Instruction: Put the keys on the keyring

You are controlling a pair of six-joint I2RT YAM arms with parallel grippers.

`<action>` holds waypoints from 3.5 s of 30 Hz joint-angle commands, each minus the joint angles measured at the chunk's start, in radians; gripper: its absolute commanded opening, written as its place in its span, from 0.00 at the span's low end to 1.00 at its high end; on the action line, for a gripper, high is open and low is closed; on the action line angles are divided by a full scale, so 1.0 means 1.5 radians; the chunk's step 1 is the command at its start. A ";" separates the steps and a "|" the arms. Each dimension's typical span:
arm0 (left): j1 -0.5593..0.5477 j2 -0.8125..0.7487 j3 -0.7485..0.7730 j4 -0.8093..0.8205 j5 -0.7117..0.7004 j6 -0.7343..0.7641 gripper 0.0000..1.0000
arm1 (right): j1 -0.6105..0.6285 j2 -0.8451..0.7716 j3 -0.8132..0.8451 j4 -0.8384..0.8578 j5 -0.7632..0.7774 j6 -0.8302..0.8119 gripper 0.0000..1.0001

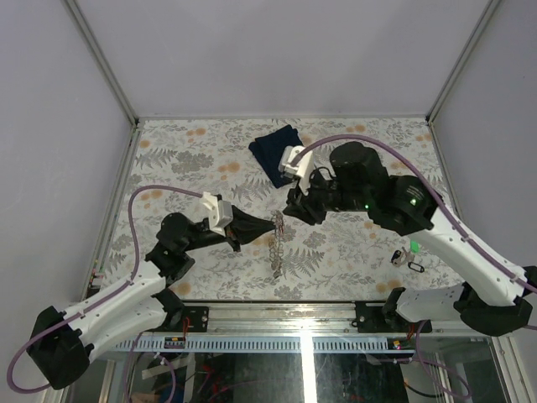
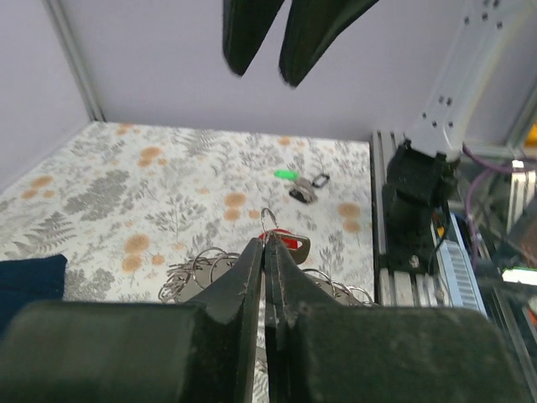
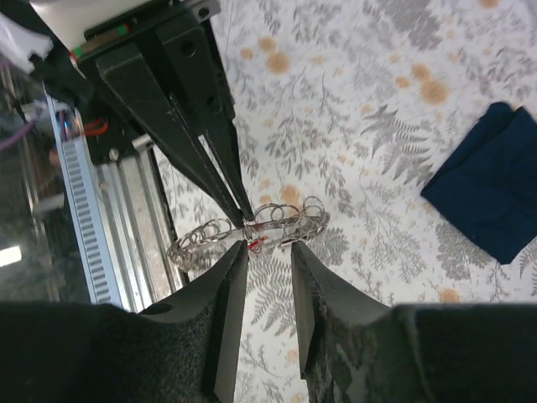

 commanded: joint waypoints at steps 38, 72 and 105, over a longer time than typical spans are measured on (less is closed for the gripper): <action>0.003 -0.020 -0.057 0.404 -0.155 -0.130 0.00 | -0.159 -0.032 -0.202 0.403 -0.322 0.382 0.38; 0.003 -0.018 -0.046 0.382 -0.159 -0.121 0.00 | -0.159 -0.042 -0.195 0.365 -0.307 0.359 0.00; 0.003 -0.020 -0.046 0.383 -0.162 -0.113 0.00 | -0.159 -0.045 -0.204 0.292 -0.246 0.343 0.00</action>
